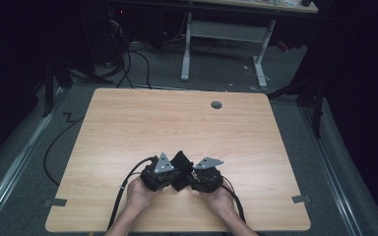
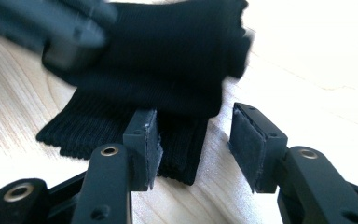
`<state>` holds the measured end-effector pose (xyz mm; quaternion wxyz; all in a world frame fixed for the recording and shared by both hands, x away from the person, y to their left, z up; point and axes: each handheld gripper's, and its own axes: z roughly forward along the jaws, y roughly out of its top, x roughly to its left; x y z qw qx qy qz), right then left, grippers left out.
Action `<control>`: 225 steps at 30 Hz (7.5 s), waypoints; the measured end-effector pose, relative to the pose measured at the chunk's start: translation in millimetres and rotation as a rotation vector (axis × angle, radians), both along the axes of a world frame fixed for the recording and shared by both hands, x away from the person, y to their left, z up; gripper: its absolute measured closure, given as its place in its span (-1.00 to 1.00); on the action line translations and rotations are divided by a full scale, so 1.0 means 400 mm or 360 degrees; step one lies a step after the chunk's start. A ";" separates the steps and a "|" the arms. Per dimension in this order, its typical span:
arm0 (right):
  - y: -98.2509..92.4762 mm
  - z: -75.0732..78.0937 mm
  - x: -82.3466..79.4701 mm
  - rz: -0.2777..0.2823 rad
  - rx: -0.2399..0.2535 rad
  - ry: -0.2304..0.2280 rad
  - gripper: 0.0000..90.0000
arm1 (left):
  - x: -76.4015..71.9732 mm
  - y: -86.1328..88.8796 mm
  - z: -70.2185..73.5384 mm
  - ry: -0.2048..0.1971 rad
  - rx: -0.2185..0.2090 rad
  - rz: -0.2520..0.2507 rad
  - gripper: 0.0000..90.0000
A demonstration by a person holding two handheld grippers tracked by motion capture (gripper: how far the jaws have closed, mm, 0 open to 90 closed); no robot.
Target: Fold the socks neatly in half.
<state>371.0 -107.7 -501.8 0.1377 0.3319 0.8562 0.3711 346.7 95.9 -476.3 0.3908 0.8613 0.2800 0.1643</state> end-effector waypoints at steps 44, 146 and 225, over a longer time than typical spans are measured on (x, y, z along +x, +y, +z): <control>-0.003 0.000 0.013 -0.0071 0.0027 -0.0007 0.22 | -0.016 -0.032 -0.045 0.0110 -0.0133 0.0134 0.01; -0.024 0.015 0.032 -0.0027 0.0054 -0.0005 0.22 | 0.023 0.011 -0.071 0.0206 -0.0245 0.0341 -0.02; -0.143 0.094 0.087 -0.0288 0.0220 -0.0117 0.19 | 0.059 0.043 0.018 0.0044 -0.0296 0.0385 -0.19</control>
